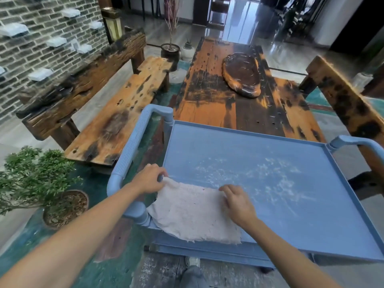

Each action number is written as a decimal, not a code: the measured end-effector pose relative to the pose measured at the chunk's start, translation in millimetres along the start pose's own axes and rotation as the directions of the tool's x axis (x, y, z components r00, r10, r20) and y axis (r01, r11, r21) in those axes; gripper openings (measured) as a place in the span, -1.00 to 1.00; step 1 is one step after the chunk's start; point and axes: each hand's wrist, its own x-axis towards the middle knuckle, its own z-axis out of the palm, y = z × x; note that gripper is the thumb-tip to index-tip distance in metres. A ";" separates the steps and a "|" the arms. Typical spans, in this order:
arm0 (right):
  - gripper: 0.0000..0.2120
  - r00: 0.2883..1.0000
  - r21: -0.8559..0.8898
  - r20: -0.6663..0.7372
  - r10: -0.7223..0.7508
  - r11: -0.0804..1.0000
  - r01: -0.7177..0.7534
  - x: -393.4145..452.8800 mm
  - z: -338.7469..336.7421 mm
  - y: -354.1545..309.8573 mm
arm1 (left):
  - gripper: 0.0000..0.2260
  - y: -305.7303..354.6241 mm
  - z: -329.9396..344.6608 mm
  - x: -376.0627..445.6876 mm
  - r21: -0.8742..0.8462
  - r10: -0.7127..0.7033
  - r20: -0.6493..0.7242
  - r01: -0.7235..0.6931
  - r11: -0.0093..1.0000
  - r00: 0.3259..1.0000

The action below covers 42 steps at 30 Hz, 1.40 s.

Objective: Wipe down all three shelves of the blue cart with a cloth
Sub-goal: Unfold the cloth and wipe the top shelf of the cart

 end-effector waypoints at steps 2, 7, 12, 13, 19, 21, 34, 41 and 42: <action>-0.56 0.960 -0.026 -0.039 -0.277 0.961 0.276 -2.4 18.3 -15.6 | -0.75 -8.1 4.5 11.3 -0.088 -0.074 -0.043 0.070 0.994 0.996; -0.51 0.764 0.033 0.168 -0.623 0.778 0.628 0.3 64.1 -53.7 | -0.77 -14.8 21.8 50.3 -0.319 -0.342 -0.133 0.286 0.903 0.930; -0.45 0.702 0.160 0.192 -0.686 0.728 0.667 16.4 88.0 -65.4 | -0.47 -2.8 48.0 83.8 -0.737 -0.436 0.036 0.318 0.597 0.899; -0.45 0.692 0.176 0.200 -0.694 0.720 0.672 23.4 88.6 -62.1 | -0.38 0.2 52.7 86.2 -0.815 -0.437 0.037 0.280 0.507 0.898; -0.48 0.661 0.201 0.193 -0.725 0.689 0.696 72.8 89.5 -54.4 | -0.42 5.6 57.1 77.3 -0.966 -0.391 0.009 0.109 0.234 0.920; -0.47 0.676 0.163 0.180 -0.714 0.700 0.695 93.0 89.5 -53.2 | -0.34 9.1 56.9 70.2 -0.958 -0.369 -0.008 0.098 0.268 0.929; -0.51 0.724 0.069 0.199 -0.660 0.747 0.662 261.8 83.1 -13.3 | -0.46 10.4 59.4 72.6 -0.919 -0.284 -0.076 0.044 0.392 0.956; -0.46 0.845 0.046 0.235 -0.481 0.874 0.485 346.6 62.8 -1.8 | -0.32 14.2 52.3 67.6 -0.925 -0.322 0.016 0.136 0.354 0.947; -0.46 0.854 0.031 0.237 -0.463 0.882 0.469 349.7 63.3 -2.2 | -0.32 15.4 50.2 66.8 -0.914 -0.323 0.005 0.135 0.382 0.946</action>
